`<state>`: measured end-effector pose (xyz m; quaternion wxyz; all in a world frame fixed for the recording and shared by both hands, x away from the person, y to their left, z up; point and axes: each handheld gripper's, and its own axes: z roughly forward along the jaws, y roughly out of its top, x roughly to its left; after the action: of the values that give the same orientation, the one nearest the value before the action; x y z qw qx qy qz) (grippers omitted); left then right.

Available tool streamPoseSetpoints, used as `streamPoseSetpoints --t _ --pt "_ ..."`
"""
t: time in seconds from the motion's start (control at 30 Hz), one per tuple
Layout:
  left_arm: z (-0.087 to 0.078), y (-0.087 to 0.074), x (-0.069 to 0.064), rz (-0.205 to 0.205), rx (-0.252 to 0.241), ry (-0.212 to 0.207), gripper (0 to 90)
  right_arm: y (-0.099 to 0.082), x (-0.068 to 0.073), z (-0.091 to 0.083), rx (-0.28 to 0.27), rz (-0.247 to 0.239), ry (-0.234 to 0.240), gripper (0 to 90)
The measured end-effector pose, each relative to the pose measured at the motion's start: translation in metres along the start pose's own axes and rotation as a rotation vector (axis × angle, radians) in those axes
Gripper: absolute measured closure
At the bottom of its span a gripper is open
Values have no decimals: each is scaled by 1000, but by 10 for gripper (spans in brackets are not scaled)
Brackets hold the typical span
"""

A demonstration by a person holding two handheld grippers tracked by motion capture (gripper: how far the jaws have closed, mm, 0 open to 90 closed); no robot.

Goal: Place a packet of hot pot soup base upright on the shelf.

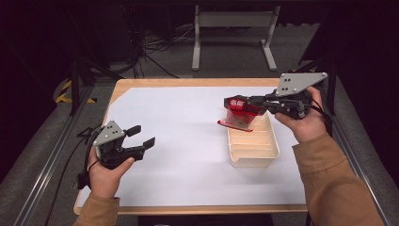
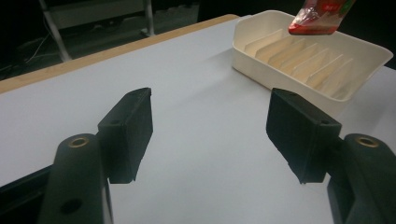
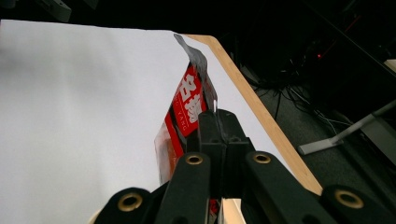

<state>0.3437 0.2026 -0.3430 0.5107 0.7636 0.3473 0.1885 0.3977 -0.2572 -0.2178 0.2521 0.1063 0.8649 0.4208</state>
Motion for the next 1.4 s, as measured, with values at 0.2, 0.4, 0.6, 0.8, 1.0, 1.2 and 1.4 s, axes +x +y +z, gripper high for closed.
streamPoseSetpoints --t 0.2,0.4,0.6,0.8,1.0,1.2,1.4 --pt "2 -1 1 4 7 4 326 -7 -6 -6 15 6 -19 893" --pt "3 -2 2 -4 14 6 322 -12 -11 -10 38 -4 -28 893" --pt "4 -3 3 -8 20 3 320 -16 -13 -13 58 -1 -33 893" --pt "5 -4 4 -2 25 3 319 -20 -15 -13 71 -1 -36 893" --pt "5 -5 4 -7 29 1 318 -24 -15 -9 88 -11 -32 893" --pt "5 -6 5 -8 32 2 318 -29 -16 -4 105 -20 -23 893" --pt "6 -6 5 -11 38 0 318 -33 -16 0 117 -19 -16 893"
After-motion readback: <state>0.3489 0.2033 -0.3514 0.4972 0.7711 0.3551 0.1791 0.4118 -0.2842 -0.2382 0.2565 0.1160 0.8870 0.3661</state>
